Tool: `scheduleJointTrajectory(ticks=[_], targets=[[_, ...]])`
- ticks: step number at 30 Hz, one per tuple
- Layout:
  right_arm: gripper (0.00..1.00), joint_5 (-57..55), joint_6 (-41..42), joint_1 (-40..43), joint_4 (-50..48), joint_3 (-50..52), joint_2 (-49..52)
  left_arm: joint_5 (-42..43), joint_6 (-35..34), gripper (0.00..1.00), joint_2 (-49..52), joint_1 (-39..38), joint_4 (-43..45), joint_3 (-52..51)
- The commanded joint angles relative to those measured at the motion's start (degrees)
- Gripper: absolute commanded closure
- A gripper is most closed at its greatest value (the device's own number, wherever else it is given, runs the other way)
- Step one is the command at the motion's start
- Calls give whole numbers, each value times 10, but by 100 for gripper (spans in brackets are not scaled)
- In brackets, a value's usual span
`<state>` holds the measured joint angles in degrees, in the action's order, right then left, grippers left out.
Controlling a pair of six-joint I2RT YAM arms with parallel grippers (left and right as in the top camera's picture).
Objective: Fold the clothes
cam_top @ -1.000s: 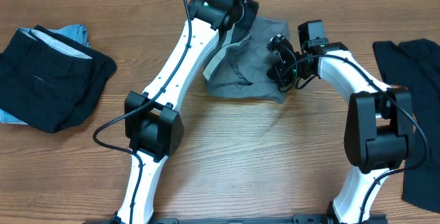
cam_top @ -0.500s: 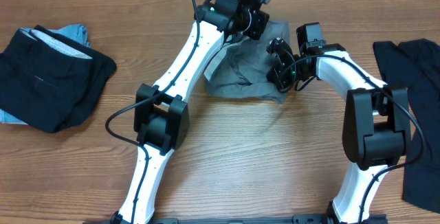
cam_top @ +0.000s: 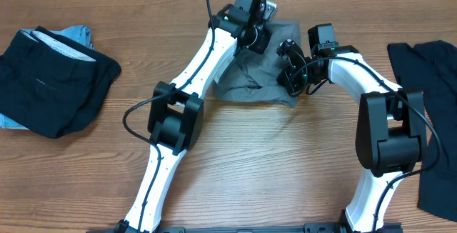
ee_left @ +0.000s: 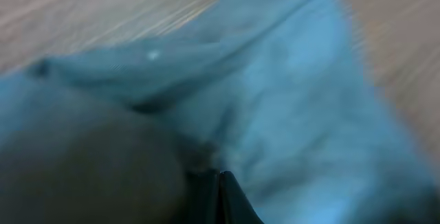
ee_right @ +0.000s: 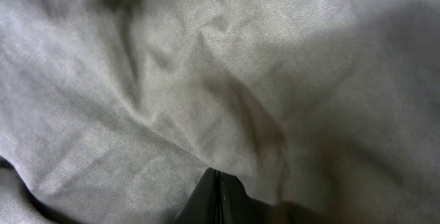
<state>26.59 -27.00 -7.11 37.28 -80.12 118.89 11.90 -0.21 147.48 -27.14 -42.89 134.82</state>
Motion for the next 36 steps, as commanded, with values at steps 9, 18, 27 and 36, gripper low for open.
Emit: scheduleJointTrajectory(ticks=[9,18,27,36], targets=[[96,-11,3,4,0,7,7,-378,12,90,27,54,13,32],[96,-11,3,4,-2,7,7,-278,-15,87,27,82,-62,165],[96,5,110,-12,93,-191,-35,-214,-103,86,27,60,-200,312],[96,4,110,-79,-65,-184,38,-122,-153,88,30,77,-297,231]])
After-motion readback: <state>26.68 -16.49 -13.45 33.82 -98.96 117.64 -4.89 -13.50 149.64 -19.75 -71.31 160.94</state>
